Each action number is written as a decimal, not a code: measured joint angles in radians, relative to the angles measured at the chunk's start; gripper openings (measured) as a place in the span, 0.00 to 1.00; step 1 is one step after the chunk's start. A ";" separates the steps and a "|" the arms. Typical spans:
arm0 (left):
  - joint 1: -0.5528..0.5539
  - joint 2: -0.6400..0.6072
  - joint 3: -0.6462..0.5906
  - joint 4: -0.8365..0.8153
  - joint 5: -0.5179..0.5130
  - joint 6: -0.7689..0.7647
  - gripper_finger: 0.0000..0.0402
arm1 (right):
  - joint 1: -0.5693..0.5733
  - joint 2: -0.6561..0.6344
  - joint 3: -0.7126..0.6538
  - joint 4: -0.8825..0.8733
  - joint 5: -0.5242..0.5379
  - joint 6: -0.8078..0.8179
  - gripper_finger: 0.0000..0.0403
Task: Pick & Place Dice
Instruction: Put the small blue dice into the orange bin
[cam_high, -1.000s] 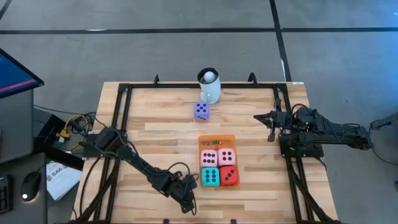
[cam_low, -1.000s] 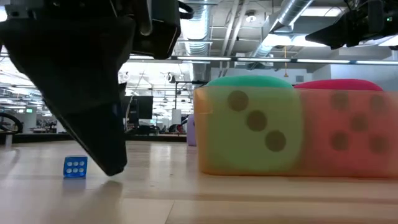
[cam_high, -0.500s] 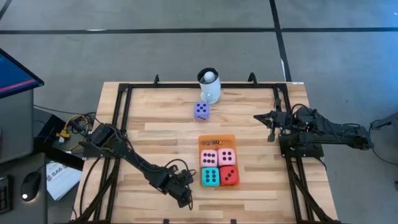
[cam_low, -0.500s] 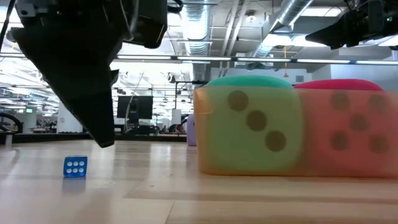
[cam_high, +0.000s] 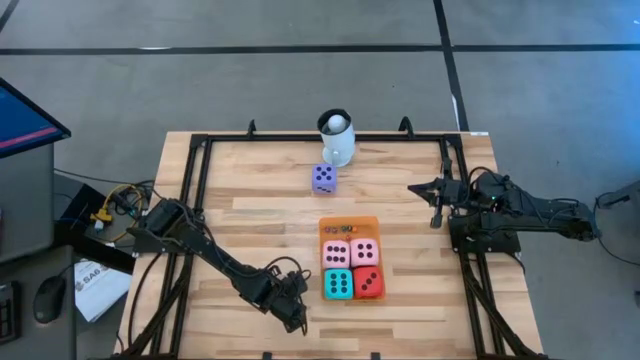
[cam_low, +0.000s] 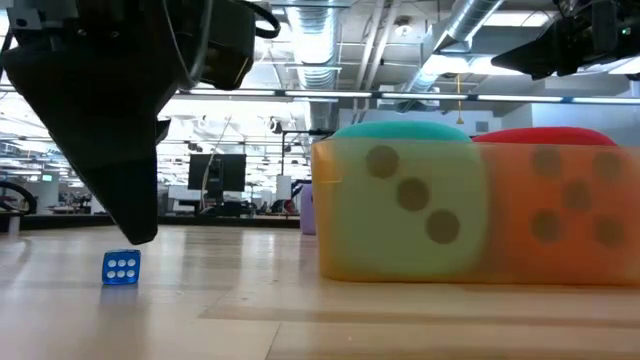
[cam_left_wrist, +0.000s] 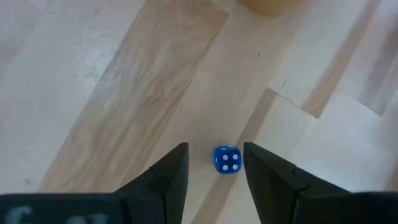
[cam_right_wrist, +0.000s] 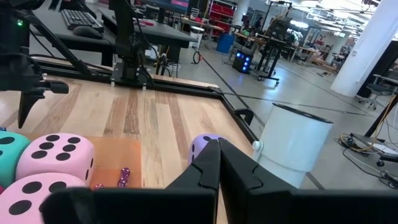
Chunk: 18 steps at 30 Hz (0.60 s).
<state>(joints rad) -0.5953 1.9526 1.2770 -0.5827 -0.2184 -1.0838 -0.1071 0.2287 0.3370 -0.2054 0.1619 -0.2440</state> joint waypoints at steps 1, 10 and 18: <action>0.000 0.000 0.000 0.000 0.000 -0.007 0.36 | 0.000 0.000 0.000 0.000 0.000 0.000 0.00; -0.017 0.000 0.000 -0.001 0.000 -0.022 0.36 | 0.000 0.000 0.000 0.000 0.000 0.000 0.00; -0.022 0.000 0.000 0.001 -0.003 -0.023 0.36 | 0.000 0.000 0.000 -0.001 0.000 0.000 0.00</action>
<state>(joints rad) -0.6174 1.9526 1.2770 -0.5822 -0.2213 -1.1063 -0.1070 0.2287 0.3370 -0.2066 0.1619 -0.2440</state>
